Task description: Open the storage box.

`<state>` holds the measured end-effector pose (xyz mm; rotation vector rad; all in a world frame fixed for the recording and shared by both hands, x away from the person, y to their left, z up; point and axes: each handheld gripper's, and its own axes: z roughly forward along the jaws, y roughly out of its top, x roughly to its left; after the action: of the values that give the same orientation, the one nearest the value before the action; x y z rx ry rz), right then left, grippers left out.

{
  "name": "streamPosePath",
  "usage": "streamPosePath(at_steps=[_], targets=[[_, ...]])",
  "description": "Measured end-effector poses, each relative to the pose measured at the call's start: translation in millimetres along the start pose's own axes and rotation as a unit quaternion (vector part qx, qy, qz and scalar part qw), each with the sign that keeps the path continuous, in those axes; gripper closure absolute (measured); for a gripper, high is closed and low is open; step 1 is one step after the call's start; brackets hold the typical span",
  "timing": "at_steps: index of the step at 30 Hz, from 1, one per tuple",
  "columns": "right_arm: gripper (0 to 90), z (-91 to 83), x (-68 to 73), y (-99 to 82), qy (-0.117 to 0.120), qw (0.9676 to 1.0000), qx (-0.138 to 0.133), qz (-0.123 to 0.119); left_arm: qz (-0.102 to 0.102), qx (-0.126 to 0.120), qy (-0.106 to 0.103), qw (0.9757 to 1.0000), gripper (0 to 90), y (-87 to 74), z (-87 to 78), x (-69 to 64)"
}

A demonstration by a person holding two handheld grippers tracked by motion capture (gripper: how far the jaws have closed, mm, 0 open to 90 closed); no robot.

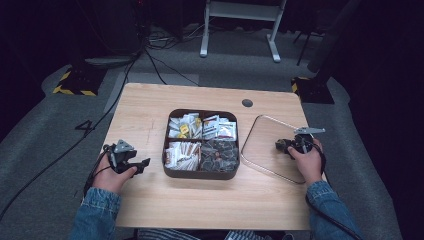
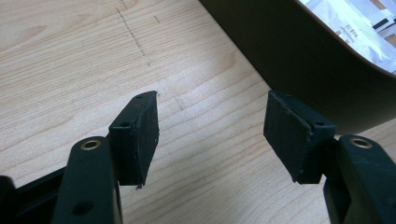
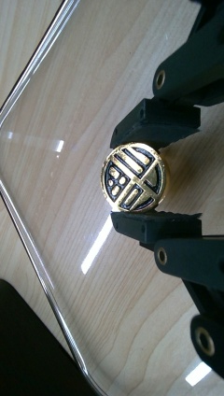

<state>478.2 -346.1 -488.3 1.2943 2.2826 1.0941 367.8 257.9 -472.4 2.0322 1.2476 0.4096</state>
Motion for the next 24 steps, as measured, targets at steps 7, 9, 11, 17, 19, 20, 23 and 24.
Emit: streamPosePath(at_steps=[7, 9, 11, 17, 19, 20, 23, 24], targets=[[58.7, 1.6, -0.1, -5.2, -0.001, 1.0, -0.007, 0.001, -0.002, -0.002, -0.005, 1.0, 36.4, 0.0, -0.3, -0.3], [58.7, 1.5, 0.0, -5.3, -0.002, 1.0, -0.007, 0.001, -0.003, -0.003, -0.005, 1.0, 36.4, 0.0, -0.5, -0.4], [58.6, 1.5, 0.7, -5.8, -0.004, 1.0, -0.007, 0.0, -0.004, -0.002, -0.008, 1.0, 36.4, 0.3, -1.1, -0.4], [51.2, 2.6, 0.6, -7.7, -0.005, 0.9998, -0.021, 0.004, -0.002, -0.004, -0.007, 1.0, 36.4, 0.3, -1.0, -1.2], [44.0, 3.2, 0.0, -8.5, -0.01, 0.9994, -0.034, 0.006, -0.004, -0.006, -0.008, 0.9999, 36.4, 0.7, -0.8, -1.7], [42.1, 3.1, -0.1, -8.4, -0.012, 0.9993, -0.036, 0.005, -0.005, -0.005, -0.012, 0.9999, 36.4, 1.1, -1.0, -1.5], [40.0, 2.0, 0.0, -7.9, -0.014, 0.9991, -0.04, 0.006, -0.006, -0.008, -0.013, 0.9999, 36.5, 1.4, -0.7, -1.2], [38.4, 0.0, 1.1, -7.2, -0.016, 0.999, -0.042, 0.005, -0.008, -0.009, -0.014, 0.9998, 36.4, 1.8, -0.6, -1.2]])
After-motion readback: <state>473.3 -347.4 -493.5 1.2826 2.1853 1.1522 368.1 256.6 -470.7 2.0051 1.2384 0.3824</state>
